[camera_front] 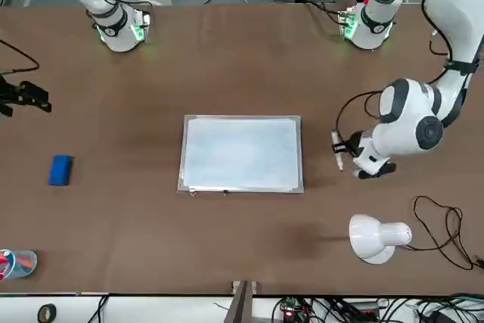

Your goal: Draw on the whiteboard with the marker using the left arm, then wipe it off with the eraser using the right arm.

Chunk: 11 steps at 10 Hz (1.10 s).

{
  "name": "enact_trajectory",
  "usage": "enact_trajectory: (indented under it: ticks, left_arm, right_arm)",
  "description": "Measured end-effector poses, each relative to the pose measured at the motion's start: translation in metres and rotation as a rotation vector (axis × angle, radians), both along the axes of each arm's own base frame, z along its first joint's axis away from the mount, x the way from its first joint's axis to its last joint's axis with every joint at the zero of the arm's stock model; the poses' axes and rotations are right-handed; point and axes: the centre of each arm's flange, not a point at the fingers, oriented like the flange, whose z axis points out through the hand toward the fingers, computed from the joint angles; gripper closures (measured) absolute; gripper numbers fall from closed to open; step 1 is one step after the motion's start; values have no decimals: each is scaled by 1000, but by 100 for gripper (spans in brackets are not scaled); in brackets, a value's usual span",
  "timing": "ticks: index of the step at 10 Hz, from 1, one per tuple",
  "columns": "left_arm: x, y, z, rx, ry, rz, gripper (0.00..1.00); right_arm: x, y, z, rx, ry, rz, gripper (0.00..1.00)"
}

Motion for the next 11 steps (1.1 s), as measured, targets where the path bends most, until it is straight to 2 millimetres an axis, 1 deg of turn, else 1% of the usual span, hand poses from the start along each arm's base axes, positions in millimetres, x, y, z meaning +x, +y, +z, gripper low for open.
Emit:
enact_trajectory:
  ticks: [3,4,6,8,11]
  left_arm:
    - [1,-50,-20,-146,129,139,83]
    - [2,-68,-21,-187,173,193,83]
    - [5,-101,-16,-273,261,302,83]
    - [4,-126,-20,-378,368,404,83]
    - [-5,-157,-50,-517,518,552,83]
  right_arm:
    - [0,0,0,0,-4,2,0]
    - [0,0,0,0,-4,2,0]
    - [1,0,0,0,-5,2,0]
    - [1,0,0,0,-6,2,0]
    - [1,0,1,0,-8,3,0]
